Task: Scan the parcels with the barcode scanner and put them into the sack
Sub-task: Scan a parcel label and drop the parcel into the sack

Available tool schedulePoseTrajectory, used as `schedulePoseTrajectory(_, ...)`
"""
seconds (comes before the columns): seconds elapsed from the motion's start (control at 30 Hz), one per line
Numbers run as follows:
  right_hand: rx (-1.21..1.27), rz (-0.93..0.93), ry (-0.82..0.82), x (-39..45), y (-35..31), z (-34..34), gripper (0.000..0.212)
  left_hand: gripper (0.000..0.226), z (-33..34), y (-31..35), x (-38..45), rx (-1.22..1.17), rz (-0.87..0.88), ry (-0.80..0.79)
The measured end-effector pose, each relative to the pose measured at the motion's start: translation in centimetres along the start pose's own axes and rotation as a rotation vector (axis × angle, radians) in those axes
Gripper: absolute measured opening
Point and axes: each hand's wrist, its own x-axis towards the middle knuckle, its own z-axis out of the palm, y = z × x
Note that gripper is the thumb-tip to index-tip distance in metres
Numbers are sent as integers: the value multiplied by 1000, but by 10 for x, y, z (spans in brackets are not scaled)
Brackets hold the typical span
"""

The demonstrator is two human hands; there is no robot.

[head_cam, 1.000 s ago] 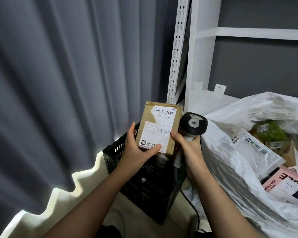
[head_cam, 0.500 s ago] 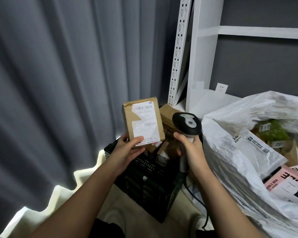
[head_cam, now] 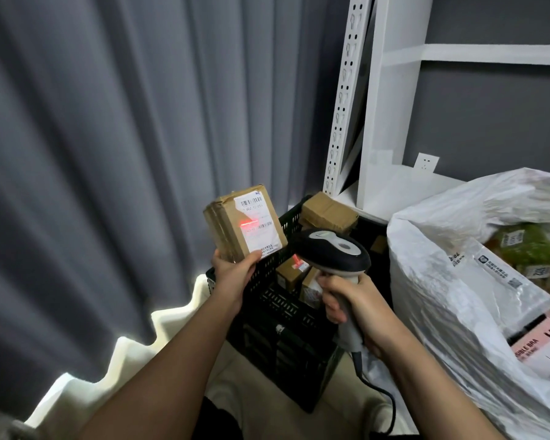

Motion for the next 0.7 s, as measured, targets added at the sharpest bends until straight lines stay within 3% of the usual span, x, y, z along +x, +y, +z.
schedulePoseTrajectory(0.1,-10,7,-7,-1,-3,1,13,90,1,-1,2,-4,11,11)
schedulePoseTrajectory(0.7,-108,3,2,-6,-3,-3,14,87,3,-2,3,-58,-5,-39)
